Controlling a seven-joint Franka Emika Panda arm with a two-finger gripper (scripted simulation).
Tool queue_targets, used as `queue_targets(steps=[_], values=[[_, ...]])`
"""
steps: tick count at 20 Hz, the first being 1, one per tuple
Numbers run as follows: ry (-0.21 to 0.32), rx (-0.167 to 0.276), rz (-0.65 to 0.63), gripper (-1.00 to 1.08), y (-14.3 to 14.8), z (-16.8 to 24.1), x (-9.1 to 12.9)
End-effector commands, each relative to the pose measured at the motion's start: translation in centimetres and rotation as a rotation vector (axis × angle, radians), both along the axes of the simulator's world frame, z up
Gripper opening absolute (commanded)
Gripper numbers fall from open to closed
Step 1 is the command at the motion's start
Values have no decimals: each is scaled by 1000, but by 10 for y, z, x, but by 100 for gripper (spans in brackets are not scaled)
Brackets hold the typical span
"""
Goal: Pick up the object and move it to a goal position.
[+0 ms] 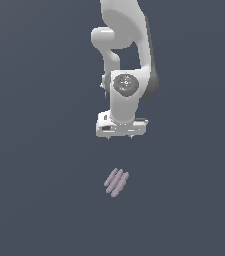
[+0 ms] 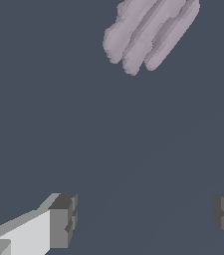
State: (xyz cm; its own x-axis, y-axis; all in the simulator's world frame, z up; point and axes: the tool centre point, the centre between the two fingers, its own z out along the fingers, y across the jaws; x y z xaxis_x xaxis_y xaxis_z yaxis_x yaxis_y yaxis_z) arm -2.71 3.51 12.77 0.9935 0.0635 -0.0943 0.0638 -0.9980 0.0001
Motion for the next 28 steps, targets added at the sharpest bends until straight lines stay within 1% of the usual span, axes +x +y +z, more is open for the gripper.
queue_targets(steps=[1, 4, 10, 14, 18, 23, 28], values=[[0, 0, 0, 100, 0, 0, 0], [-5, 3, -1, 100, 3, 2, 2], [-29, 20, -4, 100, 18, 12, 9], [-28, 19, -6, 100, 18, 12, 9], [-30, 19, -24, 100, 17, 11, 15], [-34, 17, -75, 100, 15, 7, 29], [-41, 13, -154, 100, 11, 1, 50]])
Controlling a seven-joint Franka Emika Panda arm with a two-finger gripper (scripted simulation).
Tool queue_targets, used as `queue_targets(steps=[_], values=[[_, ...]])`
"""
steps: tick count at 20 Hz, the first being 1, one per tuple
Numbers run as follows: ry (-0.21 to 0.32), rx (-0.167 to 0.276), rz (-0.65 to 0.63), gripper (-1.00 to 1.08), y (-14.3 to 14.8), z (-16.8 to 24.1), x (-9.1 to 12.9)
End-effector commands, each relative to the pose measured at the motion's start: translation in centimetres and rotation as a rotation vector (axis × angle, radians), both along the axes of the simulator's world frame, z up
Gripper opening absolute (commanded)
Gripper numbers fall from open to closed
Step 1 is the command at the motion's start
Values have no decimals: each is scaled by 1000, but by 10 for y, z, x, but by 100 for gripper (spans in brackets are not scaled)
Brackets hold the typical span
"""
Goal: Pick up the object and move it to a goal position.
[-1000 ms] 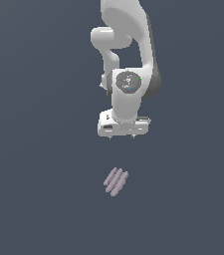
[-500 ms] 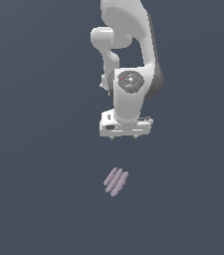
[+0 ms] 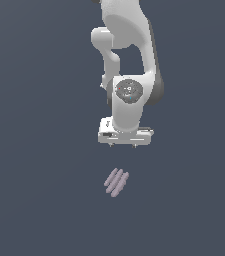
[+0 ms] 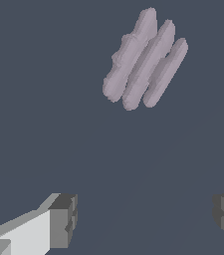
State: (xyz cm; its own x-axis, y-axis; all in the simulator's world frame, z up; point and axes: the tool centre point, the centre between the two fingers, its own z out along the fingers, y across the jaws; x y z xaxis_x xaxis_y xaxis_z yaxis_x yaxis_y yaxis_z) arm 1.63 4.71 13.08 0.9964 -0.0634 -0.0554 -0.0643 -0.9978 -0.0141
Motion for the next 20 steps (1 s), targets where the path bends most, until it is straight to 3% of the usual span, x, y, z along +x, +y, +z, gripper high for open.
queue_targets(steps=[1, 13, 20], values=[[-3, -2, -45, 100, -3, -4, 12], [-27, -17, -318, 100, -18, -32, 78], [-39, -26, -441, 100, -24, -47, 104]])
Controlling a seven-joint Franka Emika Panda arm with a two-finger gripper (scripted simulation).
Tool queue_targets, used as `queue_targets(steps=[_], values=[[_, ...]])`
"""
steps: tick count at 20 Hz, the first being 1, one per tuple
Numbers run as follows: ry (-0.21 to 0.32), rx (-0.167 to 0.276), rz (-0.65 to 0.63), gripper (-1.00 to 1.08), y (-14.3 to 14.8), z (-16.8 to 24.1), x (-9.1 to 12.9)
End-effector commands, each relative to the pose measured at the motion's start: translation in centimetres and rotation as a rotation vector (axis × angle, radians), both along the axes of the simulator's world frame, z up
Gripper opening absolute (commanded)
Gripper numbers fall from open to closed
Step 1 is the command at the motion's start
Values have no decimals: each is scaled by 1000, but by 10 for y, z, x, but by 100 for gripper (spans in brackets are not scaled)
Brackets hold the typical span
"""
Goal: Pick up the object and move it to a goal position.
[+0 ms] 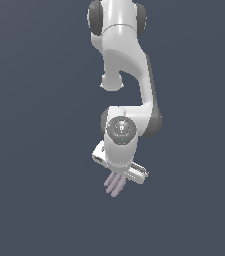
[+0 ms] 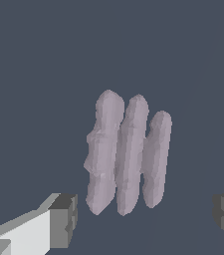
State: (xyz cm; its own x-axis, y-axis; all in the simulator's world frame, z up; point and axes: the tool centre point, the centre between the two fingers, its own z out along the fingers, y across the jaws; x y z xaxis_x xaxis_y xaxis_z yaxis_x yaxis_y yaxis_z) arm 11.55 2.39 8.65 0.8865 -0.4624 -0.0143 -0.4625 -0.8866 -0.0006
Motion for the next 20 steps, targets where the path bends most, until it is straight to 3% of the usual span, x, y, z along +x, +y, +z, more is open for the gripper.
queue_targets(steps=[1, 9, 20], values=[[-4, -3, -37, 100, -2, -5, 8], [-11, -7, -99, 100, -4, -13, 19], [-11, -8, -101, 100, -5, -33, 19]])
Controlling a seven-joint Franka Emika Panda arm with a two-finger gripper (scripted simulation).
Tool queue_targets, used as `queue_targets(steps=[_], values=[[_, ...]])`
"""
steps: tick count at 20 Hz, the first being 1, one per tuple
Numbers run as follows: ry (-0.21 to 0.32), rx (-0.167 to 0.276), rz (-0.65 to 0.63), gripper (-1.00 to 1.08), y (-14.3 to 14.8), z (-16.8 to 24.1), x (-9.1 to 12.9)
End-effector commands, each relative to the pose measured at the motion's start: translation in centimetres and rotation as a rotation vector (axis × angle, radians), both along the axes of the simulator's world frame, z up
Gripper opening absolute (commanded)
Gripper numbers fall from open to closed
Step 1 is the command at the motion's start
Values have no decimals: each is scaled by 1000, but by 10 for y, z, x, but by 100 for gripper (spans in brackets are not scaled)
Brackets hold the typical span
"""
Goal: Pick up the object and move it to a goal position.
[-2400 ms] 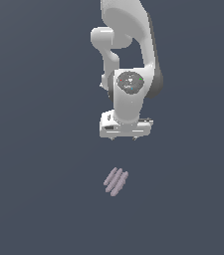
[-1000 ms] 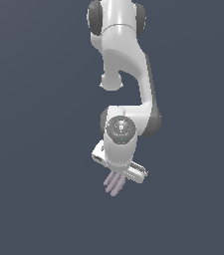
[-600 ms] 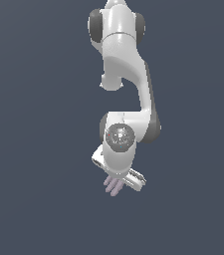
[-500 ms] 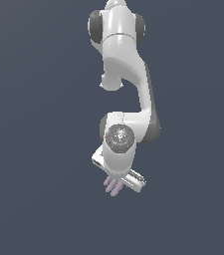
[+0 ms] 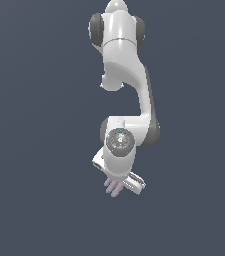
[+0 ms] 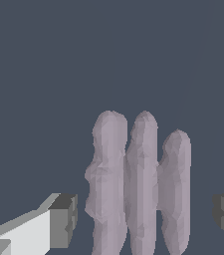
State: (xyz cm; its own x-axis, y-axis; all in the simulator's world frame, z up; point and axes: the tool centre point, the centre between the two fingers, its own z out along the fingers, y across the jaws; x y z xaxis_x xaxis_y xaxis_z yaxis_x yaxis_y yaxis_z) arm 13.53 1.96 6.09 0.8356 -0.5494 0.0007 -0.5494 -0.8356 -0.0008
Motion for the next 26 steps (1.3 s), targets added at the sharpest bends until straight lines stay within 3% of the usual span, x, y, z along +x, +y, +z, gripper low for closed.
queue_targets(steps=[1, 12, 13, 22, 23, 26], values=[[1, 0, -1, 100, 0, -13, -1], [1, 0, -3, 100, 0, -38, 0], [1, 0, -3, -100, 0, -38, 0], [1, 0, -3, -100, 0, -38, 0], [-21, 1, -3, -100, 1, -19, 8], [-21, 1, -3, -100, 1, -18, 7]])
